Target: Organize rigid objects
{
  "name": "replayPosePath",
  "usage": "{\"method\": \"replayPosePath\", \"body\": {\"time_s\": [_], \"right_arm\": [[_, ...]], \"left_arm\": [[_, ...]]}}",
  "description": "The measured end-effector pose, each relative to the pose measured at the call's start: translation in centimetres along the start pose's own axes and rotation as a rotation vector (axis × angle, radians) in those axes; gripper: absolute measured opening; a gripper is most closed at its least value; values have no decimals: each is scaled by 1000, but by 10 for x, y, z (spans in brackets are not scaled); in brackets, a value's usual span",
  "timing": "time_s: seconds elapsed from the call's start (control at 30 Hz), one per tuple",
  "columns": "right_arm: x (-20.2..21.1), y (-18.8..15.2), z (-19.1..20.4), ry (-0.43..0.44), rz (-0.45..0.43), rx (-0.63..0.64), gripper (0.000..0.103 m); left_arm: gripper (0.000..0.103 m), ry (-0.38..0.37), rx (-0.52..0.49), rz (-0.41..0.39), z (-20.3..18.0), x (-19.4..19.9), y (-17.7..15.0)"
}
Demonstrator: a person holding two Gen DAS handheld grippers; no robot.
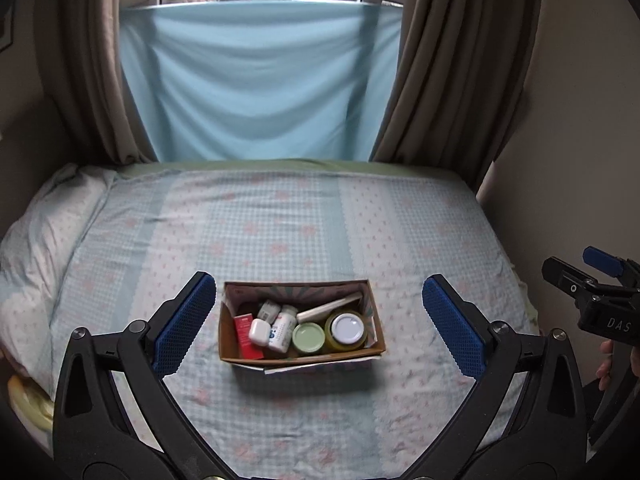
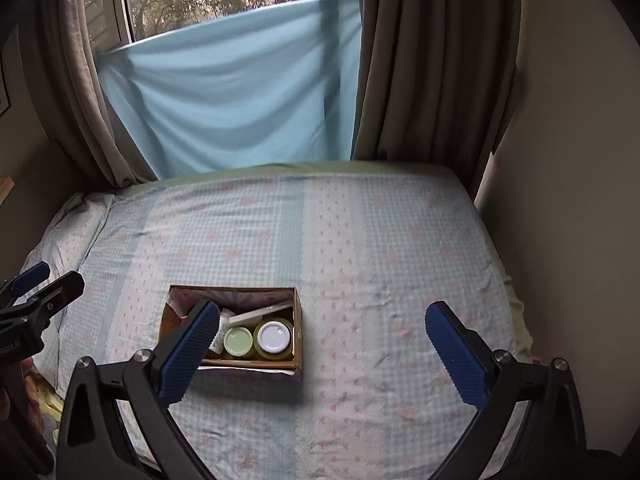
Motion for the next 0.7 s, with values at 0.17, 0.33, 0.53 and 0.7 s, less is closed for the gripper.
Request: {"method": "replayPosePath", "body": {"time_s": [0.17, 0.33, 0.53, 0.7], "right_arm": [[29, -9, -6, -40, -70, 19, 103], [36, -24, -9, -58, -88, 23, 103], [42, -30, -19, -68, -103, 12, 103], [48, -30, -23, -79, -124, 10, 103]], "left_arm": [[103, -23, 6, -45, -15, 24, -15], [103, -12, -1, -88, -24, 34, -26], [103, -8, -3, -86, -29, 36, -32], [103, -5, 0, -91, -31, 36, -34]]}}
Point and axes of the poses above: each gripper's, at about its wrist camera, not at the fingertips, and x roughly against the way its jaws point, z to its left, y to its top, the point moved 2 cm from there along -x, roughly the way its jaws point, and after that the axes turned 12 degrees about x, right-handed, at the moved point
